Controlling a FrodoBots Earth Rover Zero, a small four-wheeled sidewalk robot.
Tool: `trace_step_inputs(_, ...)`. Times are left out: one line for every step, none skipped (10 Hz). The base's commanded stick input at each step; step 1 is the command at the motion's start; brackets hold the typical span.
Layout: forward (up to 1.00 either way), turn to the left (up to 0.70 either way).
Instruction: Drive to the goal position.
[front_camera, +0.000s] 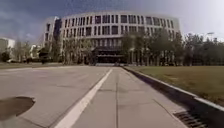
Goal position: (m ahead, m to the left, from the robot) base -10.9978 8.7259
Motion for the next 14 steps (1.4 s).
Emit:
trace_step_inputs(0.70, 0.00)
trace_step_inputs(0.70, 0.00)
trace_step_inputs(0.70, 0.00)
trace_step_inputs(0.70, 0.00)
trace_step_inputs(0.70, 0.00)
trace_step_inputs(0.70, 0.00)
trace_step_inputs(0.70, 0.00)
trace_step_inputs(0.70, 0.00)
trace_step_inputs(0.70, 0.00)
trace_step_inputs(0.70, 0.00)
trace_step_inputs(0.70, 0.00)
trace_step_inputs(0.70, 0.00)
trace_step_inputs(0.70, 0.00)
trace_step_inputs(0.70, 0.00)
